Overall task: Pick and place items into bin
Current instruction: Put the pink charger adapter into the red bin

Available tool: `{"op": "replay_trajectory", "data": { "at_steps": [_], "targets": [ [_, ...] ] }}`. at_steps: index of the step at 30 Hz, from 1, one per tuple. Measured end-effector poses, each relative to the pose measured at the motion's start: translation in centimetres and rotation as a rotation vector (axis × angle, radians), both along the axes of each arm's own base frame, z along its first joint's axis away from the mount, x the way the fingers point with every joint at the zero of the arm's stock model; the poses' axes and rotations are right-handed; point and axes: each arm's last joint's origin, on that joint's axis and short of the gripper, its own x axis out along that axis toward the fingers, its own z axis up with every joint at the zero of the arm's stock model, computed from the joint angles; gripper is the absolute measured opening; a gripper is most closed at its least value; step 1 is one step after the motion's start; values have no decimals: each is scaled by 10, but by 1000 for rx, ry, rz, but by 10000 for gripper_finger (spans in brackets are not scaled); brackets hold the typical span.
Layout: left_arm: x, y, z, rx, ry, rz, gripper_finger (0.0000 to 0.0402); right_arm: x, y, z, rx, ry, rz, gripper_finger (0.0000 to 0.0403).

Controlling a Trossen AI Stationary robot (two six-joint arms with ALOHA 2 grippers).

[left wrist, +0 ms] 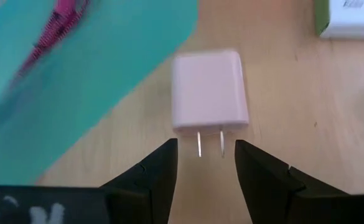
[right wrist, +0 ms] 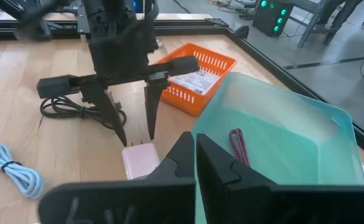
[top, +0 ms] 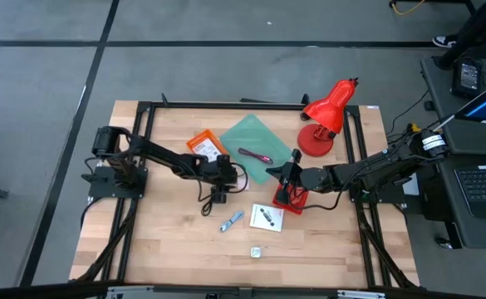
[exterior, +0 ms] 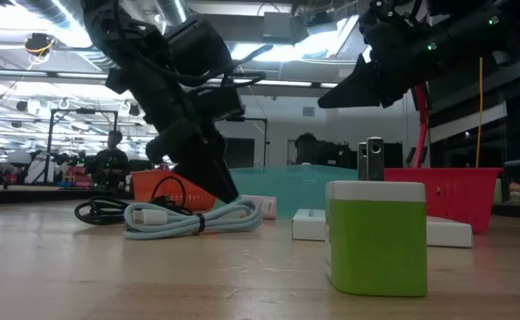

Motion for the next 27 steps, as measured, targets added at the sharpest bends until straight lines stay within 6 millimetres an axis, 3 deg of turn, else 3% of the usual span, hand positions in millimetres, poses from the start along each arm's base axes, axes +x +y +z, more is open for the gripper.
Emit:
{"op": "replay_trajectory", "data": {
  "at_steps": [5,18,27],
  "targets": [
    [1,0,-11,0,30,-1,155,0,0,0,-1,2,0,0],
    [3,0,-9,7,2,-20,153,-1,0,-3,-7,32,-1,0],
    [3,0,-10,11,5,-26,127,-1,0,-3,-7,33,-1,0]
  ]
}}
